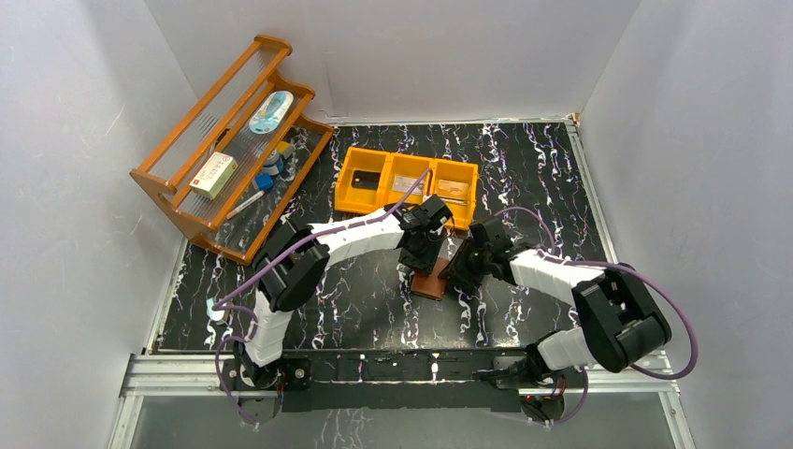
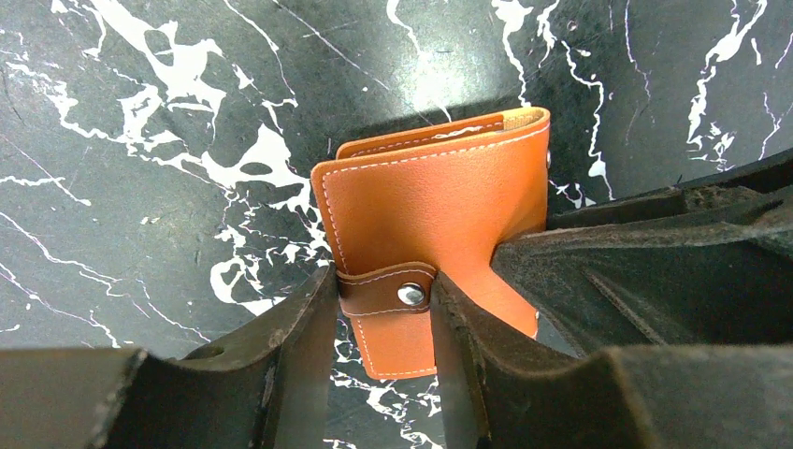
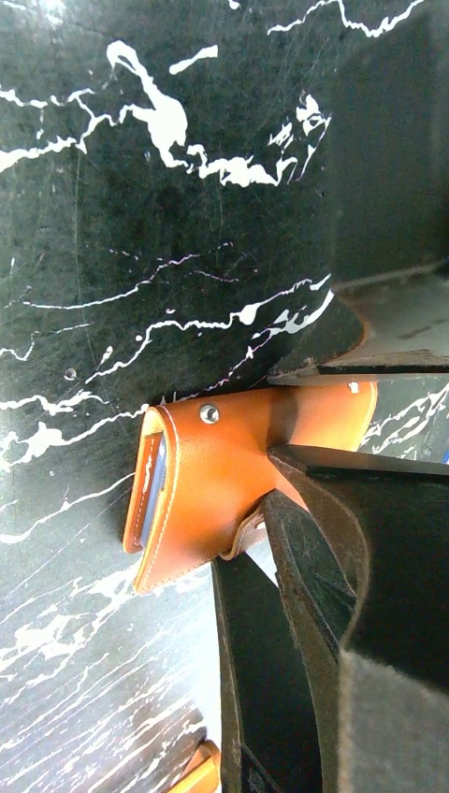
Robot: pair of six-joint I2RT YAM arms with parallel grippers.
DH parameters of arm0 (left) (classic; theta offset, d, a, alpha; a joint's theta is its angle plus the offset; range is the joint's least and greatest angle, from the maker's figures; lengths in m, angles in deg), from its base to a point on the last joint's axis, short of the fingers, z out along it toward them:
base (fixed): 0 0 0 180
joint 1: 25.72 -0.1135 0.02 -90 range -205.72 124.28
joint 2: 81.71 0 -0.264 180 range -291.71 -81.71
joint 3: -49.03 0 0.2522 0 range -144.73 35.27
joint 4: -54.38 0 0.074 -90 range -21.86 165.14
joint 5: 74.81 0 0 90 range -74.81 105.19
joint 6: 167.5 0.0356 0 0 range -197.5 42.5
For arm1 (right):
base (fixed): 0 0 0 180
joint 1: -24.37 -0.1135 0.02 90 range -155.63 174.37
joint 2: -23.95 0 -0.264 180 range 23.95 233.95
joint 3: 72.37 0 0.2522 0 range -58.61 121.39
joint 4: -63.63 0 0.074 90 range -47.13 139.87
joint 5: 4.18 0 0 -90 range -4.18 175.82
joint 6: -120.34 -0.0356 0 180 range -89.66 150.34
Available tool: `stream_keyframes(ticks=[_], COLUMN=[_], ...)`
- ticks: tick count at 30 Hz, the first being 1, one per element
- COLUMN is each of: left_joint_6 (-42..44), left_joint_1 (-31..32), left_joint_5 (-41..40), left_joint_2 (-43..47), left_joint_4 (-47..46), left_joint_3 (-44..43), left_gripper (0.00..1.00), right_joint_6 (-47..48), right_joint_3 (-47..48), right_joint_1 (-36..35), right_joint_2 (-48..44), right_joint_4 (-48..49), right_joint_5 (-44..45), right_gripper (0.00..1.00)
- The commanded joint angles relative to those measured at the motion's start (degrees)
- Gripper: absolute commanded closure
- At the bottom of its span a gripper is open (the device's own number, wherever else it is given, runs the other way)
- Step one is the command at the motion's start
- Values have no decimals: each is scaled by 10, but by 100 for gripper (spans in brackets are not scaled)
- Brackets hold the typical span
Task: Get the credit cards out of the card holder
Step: Open the card holder at the center of the board.
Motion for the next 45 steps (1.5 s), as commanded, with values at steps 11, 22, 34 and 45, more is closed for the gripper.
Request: stream_keyframes(ticks=[11,22,34,45], left_joint_6=[-23,-40,-40,-40], left_joint_1=[-4,-18,-31,-33], left_joint_5=[-67,-65,-36,-52], left_joint_2=[60,88,98,90], left_joint_4=[-2,-13,-25,-14], left_joint_3=[21,45,72,81], left_gripper=[87,90,76,59], right_joint_6=[51,53,68,79], right_joint_3=[-2,-3,15,45], right_joint_1=[1,1,1,1], right_joint_2=[51,59,57,54], right_joint_4=[-65,-75,-67,-68], right_joint_5=[70,83,63,42], right_gripper=[63,63,60,56])
